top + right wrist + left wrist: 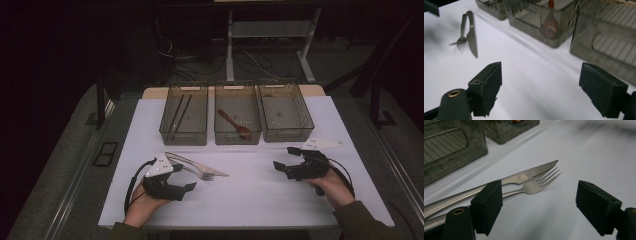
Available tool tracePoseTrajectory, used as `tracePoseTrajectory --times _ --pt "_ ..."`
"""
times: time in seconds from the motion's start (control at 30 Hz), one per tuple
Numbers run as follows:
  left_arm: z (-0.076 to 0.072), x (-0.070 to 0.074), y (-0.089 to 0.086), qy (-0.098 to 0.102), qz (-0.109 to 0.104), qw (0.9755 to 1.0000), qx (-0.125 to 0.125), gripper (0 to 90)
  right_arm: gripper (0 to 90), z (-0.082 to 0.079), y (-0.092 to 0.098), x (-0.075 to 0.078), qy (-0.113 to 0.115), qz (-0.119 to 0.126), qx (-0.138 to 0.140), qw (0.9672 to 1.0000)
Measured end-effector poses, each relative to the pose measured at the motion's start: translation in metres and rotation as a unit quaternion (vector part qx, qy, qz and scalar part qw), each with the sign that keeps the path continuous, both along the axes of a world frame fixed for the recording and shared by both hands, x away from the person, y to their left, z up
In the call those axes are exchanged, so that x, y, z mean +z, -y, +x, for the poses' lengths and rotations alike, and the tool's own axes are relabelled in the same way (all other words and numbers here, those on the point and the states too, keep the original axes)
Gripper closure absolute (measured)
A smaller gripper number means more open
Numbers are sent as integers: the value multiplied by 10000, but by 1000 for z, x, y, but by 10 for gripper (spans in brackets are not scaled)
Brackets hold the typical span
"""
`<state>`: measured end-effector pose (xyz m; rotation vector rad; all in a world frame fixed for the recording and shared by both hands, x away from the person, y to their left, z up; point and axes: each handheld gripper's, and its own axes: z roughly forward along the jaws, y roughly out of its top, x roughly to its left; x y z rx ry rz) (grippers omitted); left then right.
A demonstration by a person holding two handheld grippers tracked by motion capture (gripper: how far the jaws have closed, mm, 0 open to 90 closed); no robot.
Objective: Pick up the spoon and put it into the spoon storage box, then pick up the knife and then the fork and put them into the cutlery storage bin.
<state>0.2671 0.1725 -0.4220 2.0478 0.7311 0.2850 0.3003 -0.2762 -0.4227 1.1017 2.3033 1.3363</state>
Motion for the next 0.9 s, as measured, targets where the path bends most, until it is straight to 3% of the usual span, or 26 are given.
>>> tracePoseTrajectory --times 0.33,0.5,0.7,0.77,0.9 --pt "6 6 -5 79 103 9998 134 347 177 -26 25 -13 137 220 -11 9997" --pt "17 10 -7 106 274 9993 236 509 176 -35 32 -17 93 239 -9 9997" --pt "43 9 -12 -117 443 9973 573 810 176 -36 33 -18 111 232 -19 9997" --pt "52 6 -15 -213 590 9963 582 888 176 -36 32 -19 83 216 8 9997" --pt "66 -1 -17 -334 782 9945 618 889 176 -35 31 -19 94 224 30 9997"
